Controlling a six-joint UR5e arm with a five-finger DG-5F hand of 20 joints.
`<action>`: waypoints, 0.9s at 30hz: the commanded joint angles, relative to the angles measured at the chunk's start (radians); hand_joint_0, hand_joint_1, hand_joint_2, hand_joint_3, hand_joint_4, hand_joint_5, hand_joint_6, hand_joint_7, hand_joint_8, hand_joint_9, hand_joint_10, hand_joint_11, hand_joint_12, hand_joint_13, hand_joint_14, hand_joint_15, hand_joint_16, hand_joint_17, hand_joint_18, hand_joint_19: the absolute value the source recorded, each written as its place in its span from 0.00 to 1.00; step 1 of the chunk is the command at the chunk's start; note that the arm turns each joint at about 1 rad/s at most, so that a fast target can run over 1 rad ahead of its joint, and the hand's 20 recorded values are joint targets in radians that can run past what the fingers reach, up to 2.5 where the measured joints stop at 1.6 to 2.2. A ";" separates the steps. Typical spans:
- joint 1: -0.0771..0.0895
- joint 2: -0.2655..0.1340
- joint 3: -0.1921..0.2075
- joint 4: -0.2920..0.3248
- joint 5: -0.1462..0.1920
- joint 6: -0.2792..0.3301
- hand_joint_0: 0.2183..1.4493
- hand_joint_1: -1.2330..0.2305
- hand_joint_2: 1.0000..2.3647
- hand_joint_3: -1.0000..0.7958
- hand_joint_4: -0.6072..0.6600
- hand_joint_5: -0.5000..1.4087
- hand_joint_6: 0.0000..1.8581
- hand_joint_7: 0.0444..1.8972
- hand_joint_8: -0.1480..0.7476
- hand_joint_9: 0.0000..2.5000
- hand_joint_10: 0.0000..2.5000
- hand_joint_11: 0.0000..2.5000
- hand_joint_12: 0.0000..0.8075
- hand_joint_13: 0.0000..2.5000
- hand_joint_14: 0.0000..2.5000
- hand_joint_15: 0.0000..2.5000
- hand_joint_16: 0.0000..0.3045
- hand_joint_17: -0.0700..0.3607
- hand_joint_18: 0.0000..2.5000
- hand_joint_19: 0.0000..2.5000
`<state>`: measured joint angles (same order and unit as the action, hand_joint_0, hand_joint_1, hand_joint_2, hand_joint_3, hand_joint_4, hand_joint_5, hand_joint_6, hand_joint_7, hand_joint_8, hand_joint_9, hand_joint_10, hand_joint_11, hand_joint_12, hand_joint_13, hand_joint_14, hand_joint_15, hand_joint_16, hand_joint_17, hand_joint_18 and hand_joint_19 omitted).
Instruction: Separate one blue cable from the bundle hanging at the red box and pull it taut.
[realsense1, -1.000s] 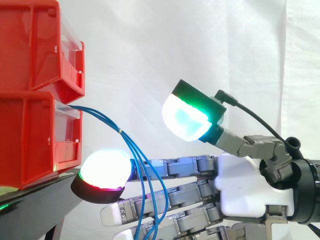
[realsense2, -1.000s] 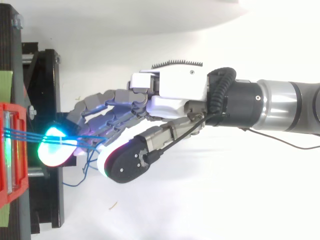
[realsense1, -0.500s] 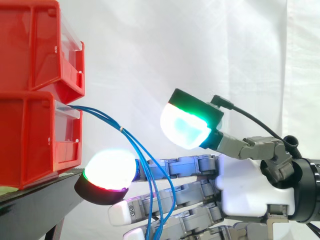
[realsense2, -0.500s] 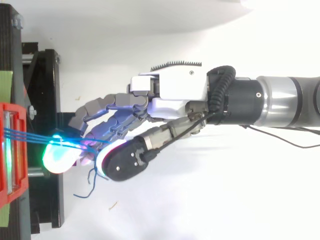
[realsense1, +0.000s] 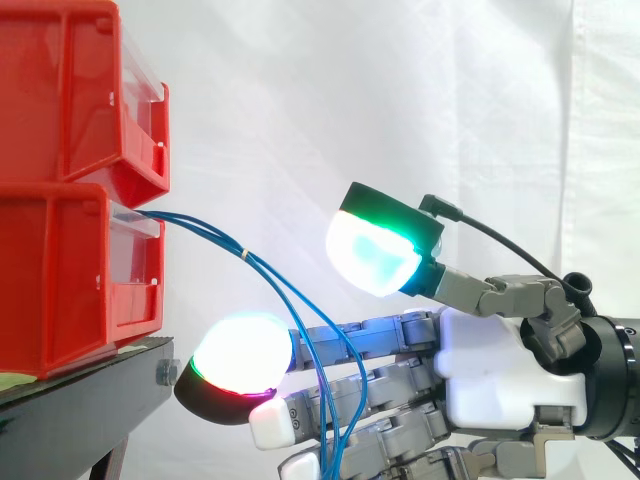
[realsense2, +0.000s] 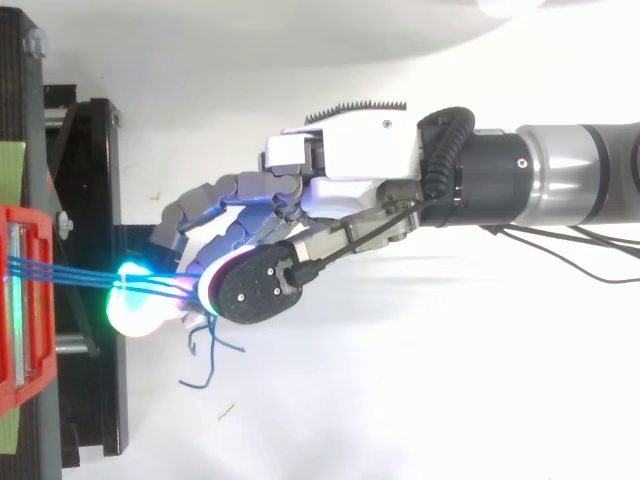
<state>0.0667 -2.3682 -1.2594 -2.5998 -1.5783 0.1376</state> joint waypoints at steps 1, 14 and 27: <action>-0.004 0.001 0.000 0.000 -0.014 -0.013 0.31 0.49 0.00 0.32 0.62 0.17 0.27 0.39 0.48 0.28 0.00 0.08 0.42 0.30 0.00 0.12 0.16 0.41 0.27 0.16; -0.005 0.007 0.000 -0.002 -0.014 -0.013 0.32 0.46 0.01 0.33 0.63 0.18 0.27 0.45 0.47 0.28 0.00 0.09 0.42 0.30 0.01 0.12 0.15 0.41 0.28 0.17; -0.013 0.043 0.000 -0.009 -0.014 -0.024 0.35 0.46 0.01 0.39 0.63 0.18 0.27 0.53 0.47 0.29 0.00 0.10 0.42 0.32 0.01 0.13 0.15 0.41 0.28 0.17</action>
<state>0.0552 -2.3298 -1.2593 -2.6083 -1.5923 0.1162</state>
